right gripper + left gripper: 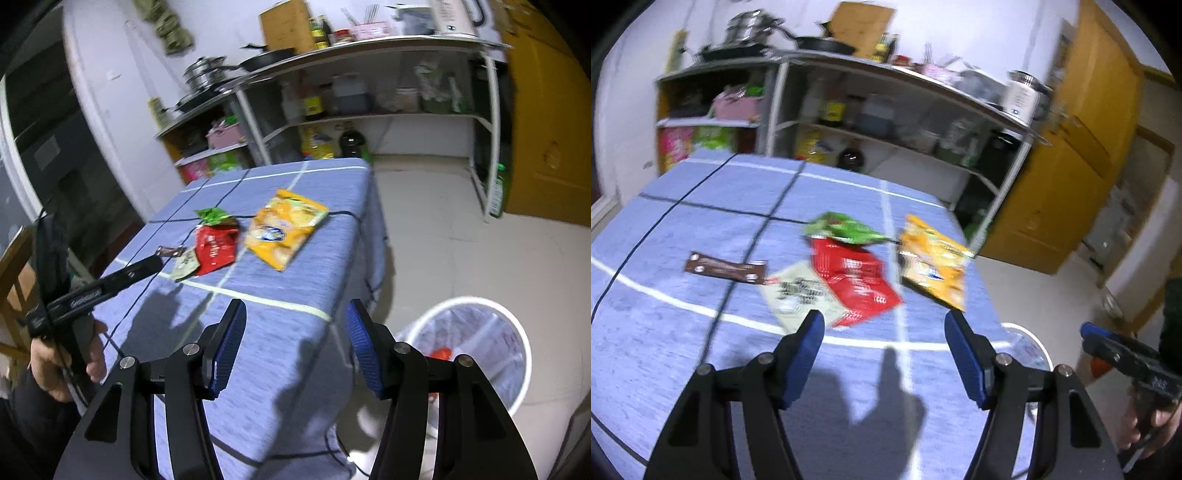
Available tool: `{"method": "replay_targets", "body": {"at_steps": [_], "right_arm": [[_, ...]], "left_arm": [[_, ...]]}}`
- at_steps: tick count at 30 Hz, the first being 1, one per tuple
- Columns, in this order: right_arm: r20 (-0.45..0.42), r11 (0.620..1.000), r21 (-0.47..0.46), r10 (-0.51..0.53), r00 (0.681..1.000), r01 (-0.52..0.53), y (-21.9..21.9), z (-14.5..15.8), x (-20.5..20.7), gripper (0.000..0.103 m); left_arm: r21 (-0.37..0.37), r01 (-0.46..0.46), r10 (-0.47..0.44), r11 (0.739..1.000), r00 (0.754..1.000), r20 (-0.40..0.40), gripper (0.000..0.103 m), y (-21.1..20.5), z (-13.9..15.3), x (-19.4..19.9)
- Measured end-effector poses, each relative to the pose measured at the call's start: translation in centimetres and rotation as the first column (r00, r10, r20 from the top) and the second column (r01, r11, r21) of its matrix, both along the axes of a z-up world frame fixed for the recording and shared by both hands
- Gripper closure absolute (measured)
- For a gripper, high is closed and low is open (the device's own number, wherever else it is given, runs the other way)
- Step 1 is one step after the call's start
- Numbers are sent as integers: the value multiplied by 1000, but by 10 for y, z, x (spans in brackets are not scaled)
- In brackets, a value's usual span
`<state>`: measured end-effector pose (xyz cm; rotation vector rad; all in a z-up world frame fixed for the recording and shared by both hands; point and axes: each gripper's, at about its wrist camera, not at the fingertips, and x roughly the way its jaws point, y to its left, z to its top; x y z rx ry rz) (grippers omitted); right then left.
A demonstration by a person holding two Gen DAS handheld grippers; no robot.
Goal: Collect trash
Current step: 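Return to the table and grasp the red packet with the right gripper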
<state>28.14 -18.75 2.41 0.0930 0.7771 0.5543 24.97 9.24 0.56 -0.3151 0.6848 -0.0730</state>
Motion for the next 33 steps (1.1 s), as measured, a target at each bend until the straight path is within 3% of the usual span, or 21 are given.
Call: {"method": "replay_targets", "body": {"at_steps": [9,15,17,20,29,33], "right_arm": [[-14,992,-27,120,993,-120,67,-2,36,46],[-39,988,-22,153,987,-154,80,-13,45,46],[-52,988,-24,150,987,-151,80,-17,49,46],[-55,988,-25,151,987,-153,81,-17,52,46],[-48,971,-33,236,971,-238,123,-10,74,46],[-52,952,-85,290,955,-294,160,-19,87,46]], "left_arm": [[10,-93,94,996,988,-126,33,35,-32,47],[56,-112,120,992,976,-180,33,31,-48,74],[114,-113,132,987,976,-175,34,25,-50,76],[168,-111,140,980,975,-170,45,21,-52,76],[120,-101,116,988,985,-125,88,37,-44,58],[81,-105,114,991,987,-112,92,55,-41,47]]}}
